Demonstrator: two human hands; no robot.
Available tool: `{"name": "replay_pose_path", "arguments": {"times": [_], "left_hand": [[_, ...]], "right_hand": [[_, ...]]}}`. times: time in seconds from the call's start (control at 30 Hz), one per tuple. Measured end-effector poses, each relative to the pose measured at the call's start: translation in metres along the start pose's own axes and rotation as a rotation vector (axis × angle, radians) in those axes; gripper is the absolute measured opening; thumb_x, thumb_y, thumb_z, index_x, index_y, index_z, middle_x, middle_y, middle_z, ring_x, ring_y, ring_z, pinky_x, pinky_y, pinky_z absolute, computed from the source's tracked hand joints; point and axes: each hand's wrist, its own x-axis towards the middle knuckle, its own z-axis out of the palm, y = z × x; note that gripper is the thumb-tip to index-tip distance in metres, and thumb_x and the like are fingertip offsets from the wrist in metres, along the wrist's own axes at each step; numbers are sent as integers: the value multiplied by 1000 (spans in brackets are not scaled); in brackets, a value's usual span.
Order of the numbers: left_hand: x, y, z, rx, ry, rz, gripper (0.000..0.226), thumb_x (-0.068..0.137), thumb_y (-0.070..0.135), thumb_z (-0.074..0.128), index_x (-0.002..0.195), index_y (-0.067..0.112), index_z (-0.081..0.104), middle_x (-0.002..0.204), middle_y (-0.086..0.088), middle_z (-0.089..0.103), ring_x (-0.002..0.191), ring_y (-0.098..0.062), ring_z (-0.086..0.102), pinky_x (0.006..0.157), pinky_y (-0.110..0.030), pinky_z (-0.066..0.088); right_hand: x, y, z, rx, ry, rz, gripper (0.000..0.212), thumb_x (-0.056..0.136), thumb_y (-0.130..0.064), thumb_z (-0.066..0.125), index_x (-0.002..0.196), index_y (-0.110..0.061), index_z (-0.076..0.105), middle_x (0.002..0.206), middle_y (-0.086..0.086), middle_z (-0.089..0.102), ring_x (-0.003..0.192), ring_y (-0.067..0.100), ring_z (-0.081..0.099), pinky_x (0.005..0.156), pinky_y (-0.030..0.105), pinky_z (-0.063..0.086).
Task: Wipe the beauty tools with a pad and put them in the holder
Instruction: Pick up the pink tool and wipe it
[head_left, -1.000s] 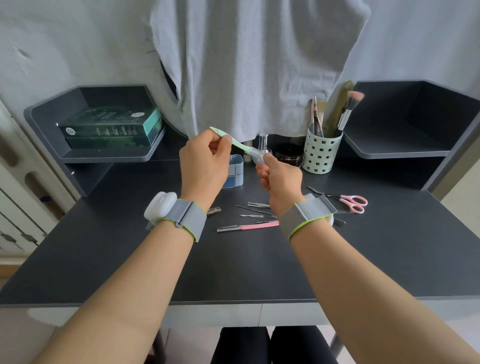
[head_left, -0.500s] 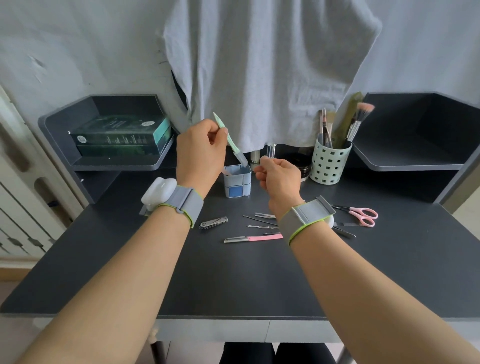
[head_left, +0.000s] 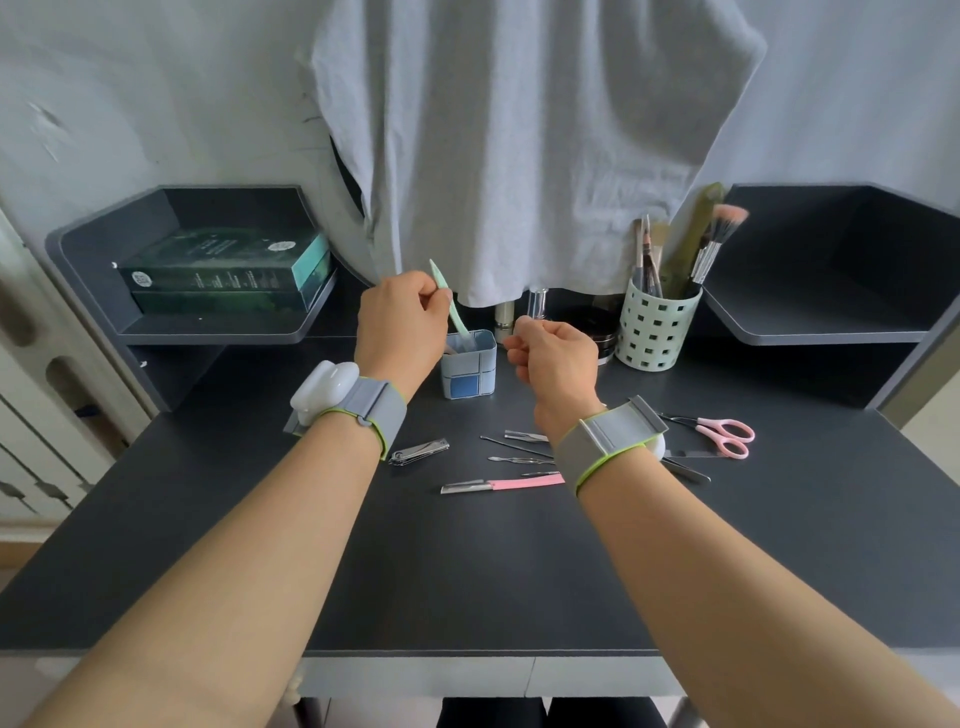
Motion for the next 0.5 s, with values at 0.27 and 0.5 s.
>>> {"name": "replay_pose_path", "arguments": {"times": [0.27, 0.5], "left_hand": [[-3, 0, 5, 62, -95, -16, 32, 93, 25, 62, 70, 3, 69, 64, -12, 67, 63, -32, 61, 62, -41, 53], [-2, 2, 6, 139, -141, -62, 30, 92, 26, 67, 70, 6, 72, 63, -9, 65, 57, -22, 55, 51, -25, 37]], "right_hand": [[1, 2, -4, -23, 5, 9, 12, 90, -17, 67, 77, -17, 65, 71, 1, 72, 58, 8, 60, 59, 24, 47], [3, 4, -7, -40, 11, 18, 13, 90, -17, 67, 77, -18, 66, 70, -1, 71, 58, 8, 60, 61, 25, 48]]}}
